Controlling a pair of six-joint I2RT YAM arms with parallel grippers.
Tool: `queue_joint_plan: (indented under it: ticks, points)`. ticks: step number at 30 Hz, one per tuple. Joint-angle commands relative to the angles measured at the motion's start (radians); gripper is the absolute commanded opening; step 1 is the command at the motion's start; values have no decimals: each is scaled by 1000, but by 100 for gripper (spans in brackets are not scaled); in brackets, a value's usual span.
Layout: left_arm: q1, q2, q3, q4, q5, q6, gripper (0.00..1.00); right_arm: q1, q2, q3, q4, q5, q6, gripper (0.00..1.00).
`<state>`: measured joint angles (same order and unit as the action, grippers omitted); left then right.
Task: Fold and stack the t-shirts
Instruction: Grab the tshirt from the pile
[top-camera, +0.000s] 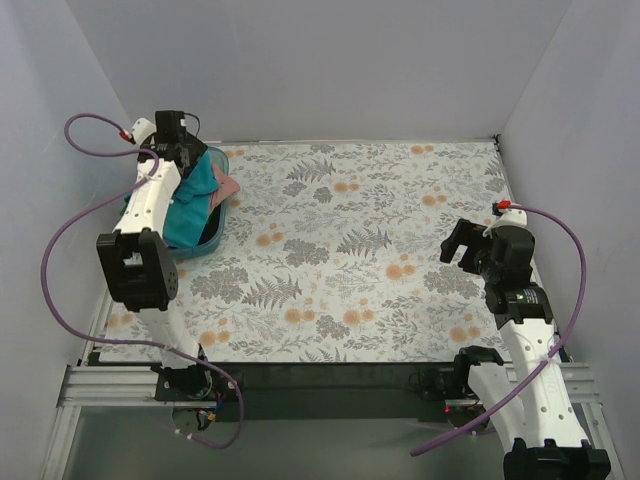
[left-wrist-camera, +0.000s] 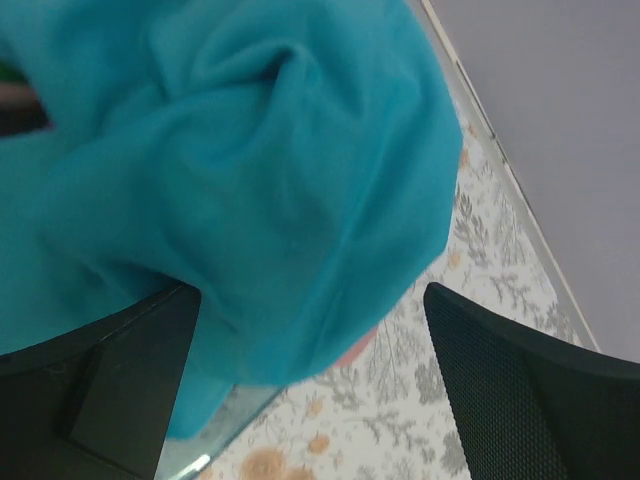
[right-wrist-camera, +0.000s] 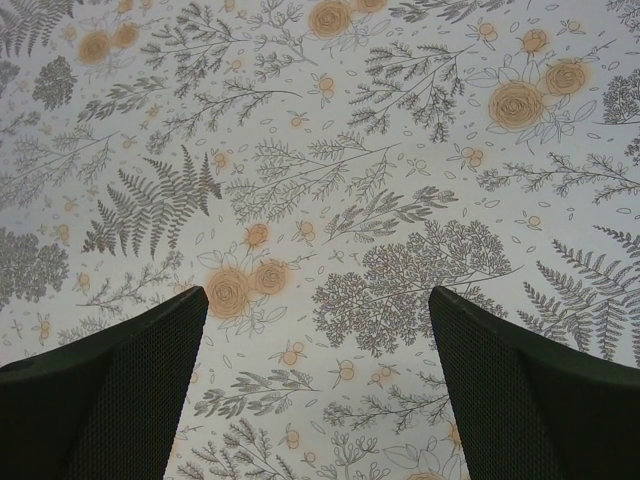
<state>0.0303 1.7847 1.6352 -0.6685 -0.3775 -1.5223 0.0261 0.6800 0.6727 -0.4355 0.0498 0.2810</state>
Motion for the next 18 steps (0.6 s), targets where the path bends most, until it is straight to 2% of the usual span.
queue_joint_plan:
  ticks: [1,4,6,7,8,10,11,13,18]
  points:
    - [32,122,205,-72,-60,60,95,-5,-7,7,40,-4,-12,98]
    - [46,263,337,-158,-80,45,95,-5,-11,8,41,-21,-17,98]
    - [49,304,402,-169,-72,57,87,-5,-10,7,41,-18,-20,98]
    - [51,333,422,-192,-63,59,80,-5,-10,8,41,-16,-20,98]
    - [51,340,443,-206,-61,53,66,-5,-7,5,40,-13,-19,98]
    - [53,337,440,-210,-60,39,14,-6,-2,5,41,-7,-19,98]
    - [53,312,434,-207,-58,33,0,-5,-2,4,41,-8,-19,99]
    - [53,271,387,-159,-38,42,0,-5,-2,4,41,-11,-19,98]
    - [53,33,206,-39,-1,66,0,-5,-22,2,40,-14,-20,98]
